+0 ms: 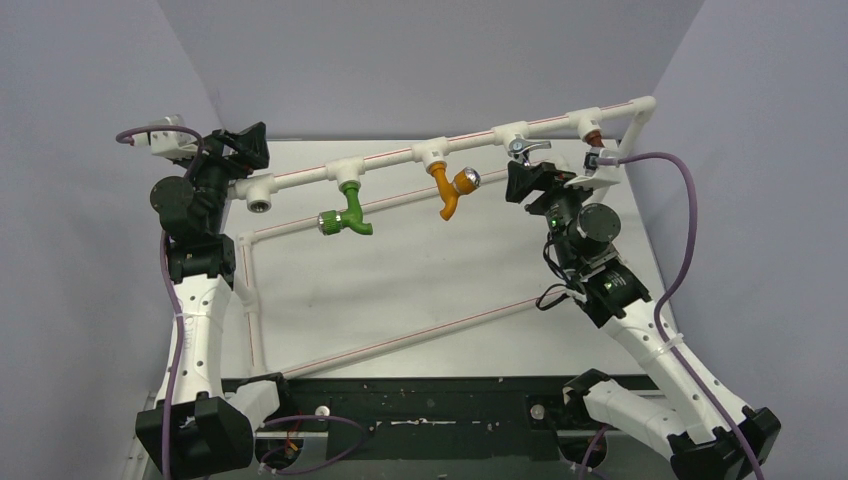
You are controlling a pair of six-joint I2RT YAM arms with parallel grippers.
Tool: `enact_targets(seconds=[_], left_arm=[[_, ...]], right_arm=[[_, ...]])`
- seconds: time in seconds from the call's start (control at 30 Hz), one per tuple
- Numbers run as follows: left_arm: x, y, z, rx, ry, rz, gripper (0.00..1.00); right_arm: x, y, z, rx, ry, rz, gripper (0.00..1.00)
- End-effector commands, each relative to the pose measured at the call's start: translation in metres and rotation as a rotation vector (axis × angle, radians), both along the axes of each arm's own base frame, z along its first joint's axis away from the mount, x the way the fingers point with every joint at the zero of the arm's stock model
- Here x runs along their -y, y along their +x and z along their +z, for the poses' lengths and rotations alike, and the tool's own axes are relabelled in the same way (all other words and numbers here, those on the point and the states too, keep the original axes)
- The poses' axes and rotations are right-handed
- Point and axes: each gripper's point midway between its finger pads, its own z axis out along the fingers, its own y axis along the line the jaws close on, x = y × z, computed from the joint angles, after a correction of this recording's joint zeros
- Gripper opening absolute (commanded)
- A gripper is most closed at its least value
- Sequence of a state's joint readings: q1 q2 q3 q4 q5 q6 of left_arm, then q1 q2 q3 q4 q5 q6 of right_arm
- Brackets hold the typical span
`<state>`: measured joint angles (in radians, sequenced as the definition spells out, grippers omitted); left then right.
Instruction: Install the water faucets
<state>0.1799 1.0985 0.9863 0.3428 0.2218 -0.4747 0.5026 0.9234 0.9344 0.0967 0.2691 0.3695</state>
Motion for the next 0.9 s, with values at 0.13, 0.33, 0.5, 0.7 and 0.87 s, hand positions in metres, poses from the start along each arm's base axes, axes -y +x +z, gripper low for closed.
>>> enact_targets(seconds=[0.13, 0.33, 0.5, 0.7, 0.87], left_arm=[[0.026, 0.000, -0.134, -0.423, -0.056, -0.110, 0.90], [0.043, -0.004, -0.107, -0.368, -0.047, -0.166, 0.91], [0.048, -0.010, -0.070, -0.296, -0.070, -0.189, 0.91], [0.056, -0.020, -0.009, -0.169, -0.097, -0.225, 0.90], [0.063, -0.040, 0.054, -0.040, -0.076, -0.263, 0.91]], right_arm=[[0.023, -0.040, 0.026, 0.035, -0.149, 0.018, 0.92], [0.040, -0.066, 0.020, 0.016, -0.169, 0.006, 1.00], [0.057, -0.077, -0.001, -0.022, -0.163, -0.052, 1.00], [0.074, -0.076, -0.040, -0.095, -0.166, -0.145, 1.00], [0.080, -0.069, -0.078, -0.153, -0.209, -0.195, 1.00]])
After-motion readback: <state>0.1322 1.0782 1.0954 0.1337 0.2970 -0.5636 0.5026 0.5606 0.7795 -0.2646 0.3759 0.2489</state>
